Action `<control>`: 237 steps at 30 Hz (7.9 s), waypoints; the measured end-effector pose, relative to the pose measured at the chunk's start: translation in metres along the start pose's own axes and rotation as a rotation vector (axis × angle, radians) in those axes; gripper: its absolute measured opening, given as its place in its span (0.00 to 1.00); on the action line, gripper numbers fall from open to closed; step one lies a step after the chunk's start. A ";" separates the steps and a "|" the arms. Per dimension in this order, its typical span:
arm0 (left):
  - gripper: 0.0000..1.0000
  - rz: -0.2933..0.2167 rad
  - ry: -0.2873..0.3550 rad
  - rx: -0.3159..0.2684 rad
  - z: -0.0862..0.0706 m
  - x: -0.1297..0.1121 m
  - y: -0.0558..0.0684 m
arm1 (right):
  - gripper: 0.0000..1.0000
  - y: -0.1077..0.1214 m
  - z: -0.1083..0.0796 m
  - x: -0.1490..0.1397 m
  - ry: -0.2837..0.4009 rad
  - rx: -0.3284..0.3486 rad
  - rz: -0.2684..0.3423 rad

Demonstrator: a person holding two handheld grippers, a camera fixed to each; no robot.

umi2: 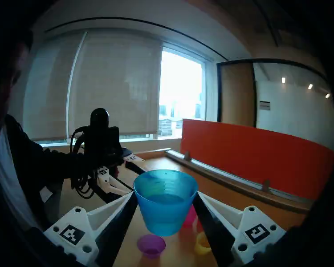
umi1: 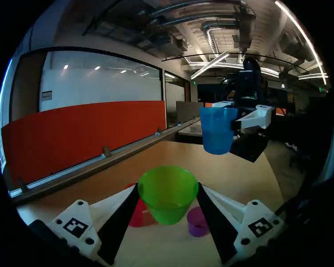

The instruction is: Pour water

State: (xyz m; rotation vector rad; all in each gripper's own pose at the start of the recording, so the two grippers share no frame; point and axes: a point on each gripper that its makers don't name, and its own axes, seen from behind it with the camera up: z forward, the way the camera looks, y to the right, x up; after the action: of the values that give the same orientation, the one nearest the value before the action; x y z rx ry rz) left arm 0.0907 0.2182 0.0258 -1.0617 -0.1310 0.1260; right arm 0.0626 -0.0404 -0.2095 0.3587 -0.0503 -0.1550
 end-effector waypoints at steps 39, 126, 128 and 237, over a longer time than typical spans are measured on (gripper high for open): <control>0.90 -0.046 0.039 0.002 -0.036 -0.007 0.019 | 0.88 -0.002 0.002 0.021 -0.006 -0.046 -0.056; 0.89 -0.060 0.075 -0.017 -0.065 0.005 0.037 | 0.89 -0.090 -0.060 0.031 -0.082 -0.162 -0.646; 0.89 -0.059 0.079 -0.016 -0.065 0.006 0.036 | 0.88 -0.091 -0.058 0.030 -0.084 -0.164 -0.661; 0.89 -0.053 0.147 -0.025 -0.062 0.030 0.040 | 0.88 -0.084 -0.068 0.074 -0.070 -0.292 -1.149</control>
State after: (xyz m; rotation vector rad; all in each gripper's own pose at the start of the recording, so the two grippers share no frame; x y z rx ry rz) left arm 0.1289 0.1895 -0.0376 -1.0882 -0.0276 -0.0020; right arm 0.1291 -0.1062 -0.3008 0.0511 0.1159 -1.2982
